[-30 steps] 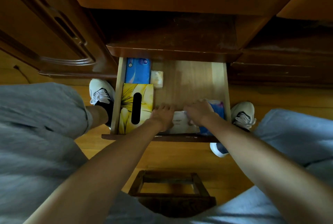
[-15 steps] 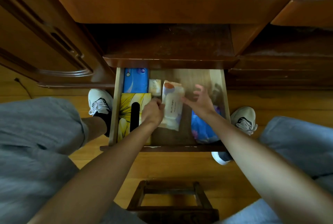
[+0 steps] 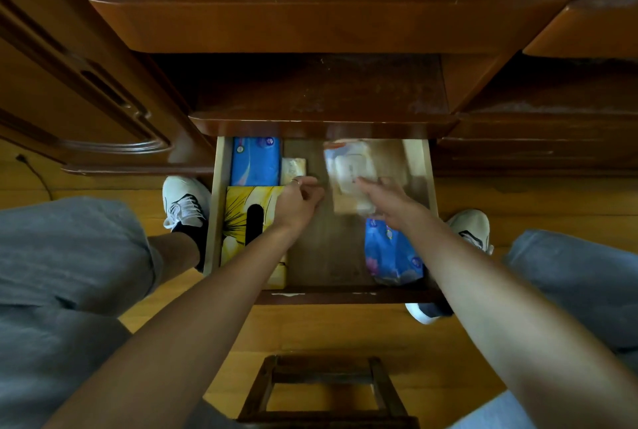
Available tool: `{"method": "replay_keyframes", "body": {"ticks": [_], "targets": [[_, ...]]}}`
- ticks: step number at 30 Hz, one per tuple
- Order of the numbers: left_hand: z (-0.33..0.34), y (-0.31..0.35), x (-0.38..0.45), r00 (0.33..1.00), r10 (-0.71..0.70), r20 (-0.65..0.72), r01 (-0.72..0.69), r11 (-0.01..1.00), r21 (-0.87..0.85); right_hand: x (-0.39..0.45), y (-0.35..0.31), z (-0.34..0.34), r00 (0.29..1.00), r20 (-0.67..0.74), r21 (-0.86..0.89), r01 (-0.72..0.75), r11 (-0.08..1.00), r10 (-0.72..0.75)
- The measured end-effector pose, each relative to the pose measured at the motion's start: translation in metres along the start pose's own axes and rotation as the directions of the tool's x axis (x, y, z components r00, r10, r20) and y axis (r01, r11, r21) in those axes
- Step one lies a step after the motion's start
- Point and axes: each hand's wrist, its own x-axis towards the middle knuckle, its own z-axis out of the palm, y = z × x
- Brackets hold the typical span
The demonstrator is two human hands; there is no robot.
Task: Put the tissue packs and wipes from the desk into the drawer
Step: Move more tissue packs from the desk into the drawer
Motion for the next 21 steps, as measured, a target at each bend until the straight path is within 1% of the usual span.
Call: {"method": "replay_keyframes", "body": {"ticks": [1, 2, 3, 4, 6, 7, 8, 10, 11, 12, 13, 14, 15, 16, 17, 18, 19, 21], "targets": [[-0.002, -0.002, 0.001, 0.997, 0.063, -0.040, -0.056, 0.988, 0.145, 0.006, -0.003, -0.001, 0.991, -0.131, -0.041, 0.015, 0.999, -0.020], [-0.004, -0.004, 0.000, 0.990, 0.126, -0.067, -0.103, 0.957, 0.272, 0.010, -0.008, -0.004, 0.967, -0.248, -0.103, 0.030, 0.994, -0.055], [-0.006, -0.007, -0.002, 0.980, 0.182, -0.080, -0.142, 0.922, 0.361, 0.015, -0.010, -0.007, 0.936, -0.336, -0.198, 0.040, 0.979, -0.106], [-0.008, -0.010, -0.003, 0.971, 0.224, -0.079, -0.171, 0.891, 0.420, 0.018, -0.012, -0.010, 0.906, -0.392, -0.318, 0.030, 0.948, -0.160], [-0.014, -0.016, -0.008, 0.957, 0.284, -0.054, -0.220, 0.836, 0.503, 0.022, -0.012, -0.015, 0.849, -0.461, -0.545, -0.042, 0.837, -0.258], [-0.017, -0.018, -0.010, 0.952, 0.304, -0.034, -0.240, 0.811, 0.533, 0.023, -0.011, -0.014, 0.832, -0.476, -0.601, -0.073, 0.796, -0.283], [-0.019, -0.018, -0.012, 0.948, 0.317, -0.017, -0.255, 0.792, 0.554, 0.022, -0.011, -0.010, 0.834, -0.471, -0.631, -0.090, 0.771, -0.288], [-0.022, -0.016, -0.018, 0.947, 0.322, 0.001, -0.263, 0.772, 0.578, 0.016, -0.010, 0.001, 0.854, -0.435, -0.711, -0.132, 0.691, -0.285], [-0.025, -0.012, -0.021, 0.947, 0.320, 0.012, -0.267, 0.769, 0.581, 0.008, -0.011, 0.005, 0.857, -0.414, -0.768, -0.148, 0.623, -0.307], [-0.028, -0.008, -0.025, 0.946, 0.324, 0.027, -0.278, 0.764, 0.582, -0.001, -0.011, 0.007, 0.854, -0.369, -0.839, -0.137, 0.527, -0.366], [-0.032, -0.003, -0.029, 0.943, 0.332, 0.038, -0.290, 0.757, 0.586, -0.011, -0.010, 0.007, 0.848, -0.278, -0.913, -0.088, 0.397, -0.451], [-0.037, 0.003, -0.035, 0.939, 0.340, 0.044, -0.299, 0.750, 0.589, -0.020, -0.007, 0.006, 0.845, -0.129, -0.973, -0.007, 0.230, -0.518], [-0.043, 0.008, -0.040, 0.939, 0.341, 0.047, -0.302, 0.749, 0.590, -0.029, 0.001, 0.005, 0.852, 0.055, -0.996, 0.087, 0.038, -0.520], [-0.050, 0.011, -0.046, 0.942, 0.331, 0.059, -0.301, 0.750, 0.589, -0.038, 0.010, 0.003, 0.866, 0.214, -0.976, 0.172, -0.134, -0.453], [-0.056, 0.013, -0.053, 0.946, 0.313, 0.085, -0.300, 0.745, 0.596, -0.045, 0.021, 0.001, 0.887, 0.298, -0.943, 0.217, -0.251, -0.354], [-0.062, 0.013, -0.059, 0.949, 0.289, 0.124, -0.302, 0.727, 0.617, -0.052, 0.033, -0.003, 0.909, 0.310, -0.921, 0.215, -0.325, -0.279], [-0.068, 0.011, -0.065, 0.950, 0.266, 0.165, -0.308, 0.700, 0.645, -0.058, 0.044, -0.008, 0.921, 0.291, -0.912, 0.185, -0.365, -0.260], [-0.078, 0.005, -0.072, 0.950, 0.238, 0.204, -0.312, 0.655, 0.688, -0.062, 0.058, -0.020, 0.916, 0.278, -0.916, 0.162, -0.367, -0.288]]}}
